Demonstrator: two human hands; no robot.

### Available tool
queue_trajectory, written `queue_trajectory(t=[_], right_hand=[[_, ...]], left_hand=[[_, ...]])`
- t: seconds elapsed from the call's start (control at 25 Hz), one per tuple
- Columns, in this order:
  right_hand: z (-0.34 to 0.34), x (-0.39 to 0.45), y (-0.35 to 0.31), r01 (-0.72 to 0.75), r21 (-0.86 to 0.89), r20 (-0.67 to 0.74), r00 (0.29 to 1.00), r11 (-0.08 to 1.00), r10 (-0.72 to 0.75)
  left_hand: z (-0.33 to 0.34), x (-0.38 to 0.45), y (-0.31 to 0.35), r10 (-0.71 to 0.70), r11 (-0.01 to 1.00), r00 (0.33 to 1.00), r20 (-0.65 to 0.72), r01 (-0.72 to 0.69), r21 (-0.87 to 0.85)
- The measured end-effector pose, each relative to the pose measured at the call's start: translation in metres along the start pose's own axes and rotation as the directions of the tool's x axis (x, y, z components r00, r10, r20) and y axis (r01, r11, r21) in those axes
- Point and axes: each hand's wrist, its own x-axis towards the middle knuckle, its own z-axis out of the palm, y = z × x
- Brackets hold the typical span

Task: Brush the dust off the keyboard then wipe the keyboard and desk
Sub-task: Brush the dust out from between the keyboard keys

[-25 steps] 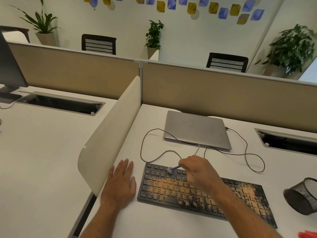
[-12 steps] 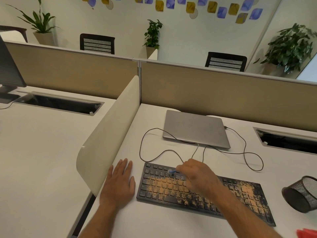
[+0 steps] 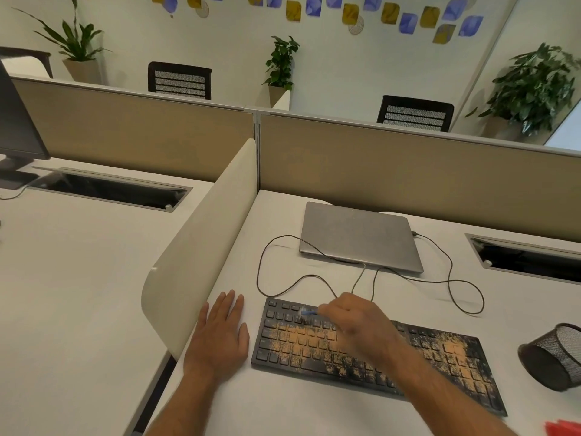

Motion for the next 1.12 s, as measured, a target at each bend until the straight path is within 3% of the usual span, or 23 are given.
queue_trajectory(t=[0.16,0.4,0.64,0.92,1.12], right_hand=[[0.010,-0.010,-0.005,0.077,-0.018,0.093,0.993,0.997,-0.075],[0.001,-0.001,0.003,-0.019,0.030,-0.039,0.999,0.999,0.021],[0.016,0.004,-0.007,0.012,-0.041,0.056,0.998,0.999,-0.010],[0.011,0.012,-0.004,-0.011,-0.003,0.006,1.000,1.000,0.011],[0.018,0.006,-0.013,0.050,0.001,0.066,0.997,0.999,-0.050]], left_hand=[[-0.001,0.000,0.001,-0.003,1.000,1.000,0.010,0.003,-0.014],[0.002,0.000,-0.001,-0.006,1.000,1.000,0.009,0.006,-0.015],[0.001,0.000,0.001,-0.011,1.000,1.000,0.018,0.011,-0.009],[0.001,0.001,0.000,-0.010,1.000,1.000,0.021,0.010,-0.001],[0.004,0.001,-0.002,-0.012,1.000,1.000,0.017,0.012,0.003]])
